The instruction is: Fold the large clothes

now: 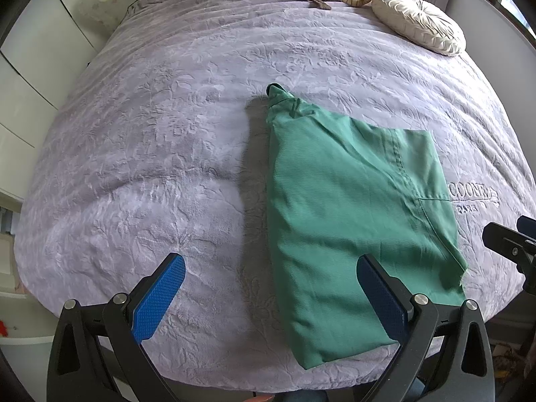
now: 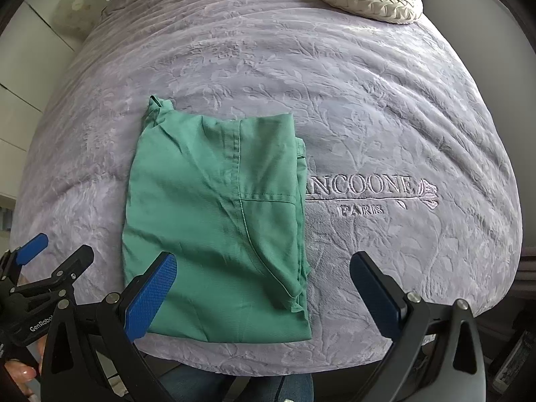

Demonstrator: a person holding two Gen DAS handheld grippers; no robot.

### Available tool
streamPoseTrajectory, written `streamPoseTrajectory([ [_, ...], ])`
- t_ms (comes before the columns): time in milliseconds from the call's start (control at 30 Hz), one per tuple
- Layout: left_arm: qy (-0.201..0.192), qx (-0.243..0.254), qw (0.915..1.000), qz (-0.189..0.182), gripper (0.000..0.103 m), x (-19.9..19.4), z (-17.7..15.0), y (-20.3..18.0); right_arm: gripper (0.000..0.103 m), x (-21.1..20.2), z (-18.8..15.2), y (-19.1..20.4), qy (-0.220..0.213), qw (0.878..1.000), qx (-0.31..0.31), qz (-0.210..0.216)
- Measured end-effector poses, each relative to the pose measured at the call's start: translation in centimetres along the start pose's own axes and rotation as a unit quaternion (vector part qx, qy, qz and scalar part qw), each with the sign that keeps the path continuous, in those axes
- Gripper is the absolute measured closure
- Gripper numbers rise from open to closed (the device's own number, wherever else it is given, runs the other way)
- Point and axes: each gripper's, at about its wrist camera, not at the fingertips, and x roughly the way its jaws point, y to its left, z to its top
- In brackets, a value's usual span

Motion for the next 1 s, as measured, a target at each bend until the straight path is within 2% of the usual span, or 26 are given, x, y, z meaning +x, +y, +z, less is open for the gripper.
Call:
streamPoseTrajectory([
  [1000, 0.000, 0.002, 1.0000, 0.003, 0.000, 0.21, 0.01, -0.08, 0.000, 0.26, 0.11, 0.22, 0.002, 1.000, -0.002, 0.001],
])
